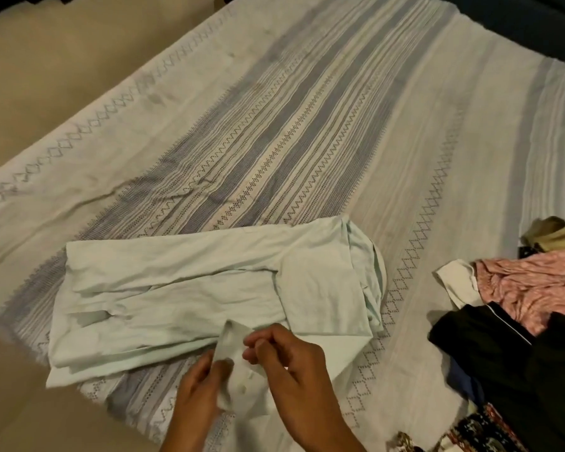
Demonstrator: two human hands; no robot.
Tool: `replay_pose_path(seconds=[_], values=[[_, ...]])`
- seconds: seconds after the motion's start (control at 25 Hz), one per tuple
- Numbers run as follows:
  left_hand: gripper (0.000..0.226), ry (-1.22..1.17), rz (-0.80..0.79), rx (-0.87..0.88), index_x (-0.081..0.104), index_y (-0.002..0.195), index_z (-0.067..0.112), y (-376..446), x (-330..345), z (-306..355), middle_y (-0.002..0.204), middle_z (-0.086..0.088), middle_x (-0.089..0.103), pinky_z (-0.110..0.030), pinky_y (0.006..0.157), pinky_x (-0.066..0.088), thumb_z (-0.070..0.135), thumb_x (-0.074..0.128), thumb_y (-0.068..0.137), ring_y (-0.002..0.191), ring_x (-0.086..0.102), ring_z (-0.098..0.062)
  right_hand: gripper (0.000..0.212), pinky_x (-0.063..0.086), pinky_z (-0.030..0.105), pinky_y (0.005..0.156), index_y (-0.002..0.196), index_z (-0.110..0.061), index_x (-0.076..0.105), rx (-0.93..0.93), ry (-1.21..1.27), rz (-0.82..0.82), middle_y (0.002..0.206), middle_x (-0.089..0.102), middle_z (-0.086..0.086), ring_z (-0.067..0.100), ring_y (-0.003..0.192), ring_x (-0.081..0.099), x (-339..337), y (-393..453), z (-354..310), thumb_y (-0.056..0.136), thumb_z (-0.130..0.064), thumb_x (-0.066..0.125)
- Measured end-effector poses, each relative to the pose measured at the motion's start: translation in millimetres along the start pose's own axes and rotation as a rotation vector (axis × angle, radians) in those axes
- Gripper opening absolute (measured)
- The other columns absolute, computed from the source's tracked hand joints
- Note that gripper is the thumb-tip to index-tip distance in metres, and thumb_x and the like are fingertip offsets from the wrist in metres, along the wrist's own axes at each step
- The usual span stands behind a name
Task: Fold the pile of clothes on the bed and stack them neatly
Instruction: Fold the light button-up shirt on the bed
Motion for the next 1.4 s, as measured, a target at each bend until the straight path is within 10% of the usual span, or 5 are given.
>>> replay_pose_path(seconds=[0.4, 0.68, 1.0, 1.2, 1.4], values=[[0.020, 0.134, 0.164, 0.383, 0.077, 0.100, 0.025, 64, -133, 172, 0.095, 0.012, 0.079, -0.022, 0.081, 0.057, 0.018, 0.059, 0.103, 0.085, 0.071, 0.000, 0.034, 0.041, 0.025, 0.084, 0.126, -0.028, 0.060, -0.075, -0.429, 0.515, 0.115, 0.064, -0.009, 0.015, 0.107, 0.056, -96, 99, 56, 0.095, -0.012, 0.060], [0.067, 0.149, 0.112, 0.108, 0.065, 0.132, 0.031, 223, -286, 64, 0.135, -0.004, 0.067, -0.061, 0.101, 0.054, 0.073, 0.071, 0.081, 0.126, 0.064, -0.030, 0.079, 0.034, 0.057, 0.115, 0.151, -0.030, 0.047, 0.101, -0.911, 0.114, 0.152, 0.050, 0.006, 0.036, 0.141, 0.043, -150, 228, 126, 0.074, -0.046, 0.041], [0.028, 0.056, 0.227, 0.024, 0.072, 0.119, 0.015, 193, -251, 99, 0.125, -0.012, 0.072, -0.034, 0.071, 0.060, 0.025, 0.059, 0.096, 0.106, 0.071, -0.025, 0.055, 0.021, 0.066, 0.114, 0.145, -0.035, 0.051, 0.356, -1.224, 0.048, 0.144, 0.052, 0.008, 0.035, 0.137, 0.044, -165, 260, 117, 0.095, -0.060, 0.051], [0.022, 0.113, 0.294, 0.031, 0.071, 0.114, 0.010, 197, -249, 95, 0.110, -0.010, 0.075, -0.032, 0.065, 0.058, 0.008, 0.055, 0.100, 0.081, 0.071, -0.015, 0.065, 0.028, 0.062, 0.113, 0.147, -0.017, 0.047, -0.104, -1.176, 0.340, 0.149, 0.049, 0.012, 0.034, 0.138, 0.044, -118, 221, 83, 0.100, -0.056, 0.026], [0.020, 0.096, 0.325, -0.071, 0.075, 0.097, 0.025, 206, -269, 68, 0.102, -0.004, 0.076, -0.036, 0.075, 0.054, 0.013, 0.060, 0.102, 0.094, 0.066, -0.023, 0.077, 0.004, 0.052, 0.128, 0.167, -0.026, 0.003, -0.291, -1.210, -0.001, 0.175, -0.004, -0.004, 0.017, 0.161, -0.003, -4, 182, 101, 0.104, -0.060, 0.033]])
Point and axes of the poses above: each hand's wrist, its own y-axis towards the middle knuckle, its own x-axis out of the palm, z = x × y, the point moved 9 cm from there along y, towards the middle knuckle
